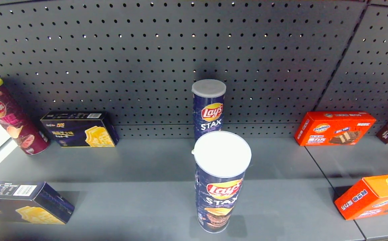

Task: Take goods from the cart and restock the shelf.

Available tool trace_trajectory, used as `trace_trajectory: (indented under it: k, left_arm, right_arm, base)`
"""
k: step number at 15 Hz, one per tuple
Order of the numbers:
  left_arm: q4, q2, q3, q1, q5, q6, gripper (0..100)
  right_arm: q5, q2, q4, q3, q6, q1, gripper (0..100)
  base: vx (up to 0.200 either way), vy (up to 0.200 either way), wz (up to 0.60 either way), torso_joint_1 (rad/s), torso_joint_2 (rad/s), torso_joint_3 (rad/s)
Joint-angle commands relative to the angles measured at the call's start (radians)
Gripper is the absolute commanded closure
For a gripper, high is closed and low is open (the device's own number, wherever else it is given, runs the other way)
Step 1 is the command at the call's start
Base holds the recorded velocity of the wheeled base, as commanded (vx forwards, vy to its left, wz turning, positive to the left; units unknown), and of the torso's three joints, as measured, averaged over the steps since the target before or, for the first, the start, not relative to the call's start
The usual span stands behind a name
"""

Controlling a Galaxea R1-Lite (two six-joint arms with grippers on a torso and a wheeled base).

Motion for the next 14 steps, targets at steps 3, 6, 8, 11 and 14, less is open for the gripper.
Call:
trace_trajectory:
  k: [3,6,8,11,14]
  left_arm:
    - [0.000,0.001,0.000,0.000,0.010,-0.002,0]
    - [0.000,0.001,0.000,0.000,0.008,-0.002,0]
    - [0.000,0.001,0.000,0.000,0.008,0.000,0]
    - [0.000,0.001,0.000,0.000,0.008,0.000,0]
    - [0.000,0.001,0.000,0.000,0.008,0.000,0]
  right_arm:
    - [0.000,0.002,0.000,0.000,0.000,0.000,0]
    - [0.000,0.002,0.000,0.000,0.001,0.000,0]
    - [0.000,0.002,0.000,0.000,0.001,0.000,0]
    - [0.000,0.002,0.000,0.000,0.001,0.000,0]
    - [0.000,0.002,0.000,0.000,0.001,0.000,0]
  base:
    - [0.000,0.000,0.00,0.000,0.00,0.000]
    - [0.000,0.000,0.00,0.000,0.00,0.000]
    - [0.000,0.000,0.30,0.001,0.00,0.001]
    - [0.000,0.000,0.00,0.000,0.00,0.000]
    - [0.000,0.000,0.00,0.000,0.00,0.000]
